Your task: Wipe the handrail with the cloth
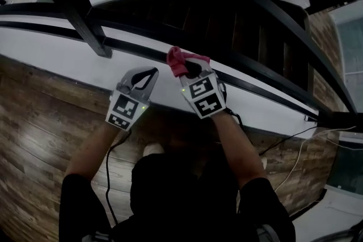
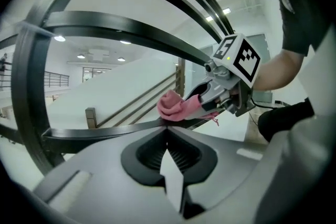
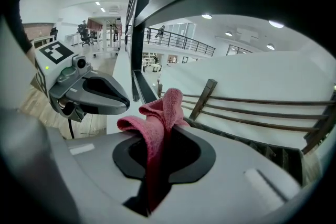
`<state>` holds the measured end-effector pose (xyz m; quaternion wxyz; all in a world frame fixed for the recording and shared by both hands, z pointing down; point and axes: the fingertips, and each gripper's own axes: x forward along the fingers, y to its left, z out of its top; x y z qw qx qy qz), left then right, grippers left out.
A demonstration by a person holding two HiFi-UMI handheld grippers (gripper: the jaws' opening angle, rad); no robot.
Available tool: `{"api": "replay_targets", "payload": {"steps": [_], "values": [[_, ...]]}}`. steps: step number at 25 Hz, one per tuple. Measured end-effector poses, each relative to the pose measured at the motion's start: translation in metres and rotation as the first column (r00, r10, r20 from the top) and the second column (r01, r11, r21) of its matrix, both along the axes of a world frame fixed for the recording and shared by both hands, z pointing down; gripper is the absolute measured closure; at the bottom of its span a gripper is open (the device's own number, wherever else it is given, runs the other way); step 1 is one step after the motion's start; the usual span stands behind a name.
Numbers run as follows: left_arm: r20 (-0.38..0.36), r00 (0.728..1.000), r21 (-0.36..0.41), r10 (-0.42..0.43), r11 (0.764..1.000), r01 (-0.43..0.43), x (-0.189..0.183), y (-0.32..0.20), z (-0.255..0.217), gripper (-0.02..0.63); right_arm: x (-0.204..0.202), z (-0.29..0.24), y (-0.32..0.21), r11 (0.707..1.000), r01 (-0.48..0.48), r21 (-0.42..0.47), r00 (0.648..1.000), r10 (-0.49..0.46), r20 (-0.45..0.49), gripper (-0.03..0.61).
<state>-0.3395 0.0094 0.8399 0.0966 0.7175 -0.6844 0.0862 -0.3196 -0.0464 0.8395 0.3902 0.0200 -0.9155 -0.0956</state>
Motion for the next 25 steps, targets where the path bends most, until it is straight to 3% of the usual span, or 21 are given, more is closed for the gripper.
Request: {"api": "replay_targets", "payload": {"steps": [8, 19, 25], "values": [[-0.098, 0.97, 0.048, -0.222, 0.973, 0.227, -0.043, 0.028, 0.004, 0.615, -0.03, 0.001, 0.019, 1.0, 0.02, -0.015, 1.0, -0.02, -0.002, 0.532], [-0.111, 0.954, 0.033, -0.279, 0.958, 0.284, -0.065, 0.051, 0.014, 0.615, -0.063, -0.003, 0.042, 0.998, 0.052, -0.021, 0.998, -0.052, 0.021, 0.532], [-0.114, 0.929, 0.046, -0.352, 0.932, 0.359, -0.081, 0.065, 0.016, 0.615, -0.081, -0.005, 0.055, 0.995, 0.097, -0.016, 0.995, -0.097, 0.022, 0.532]]}}
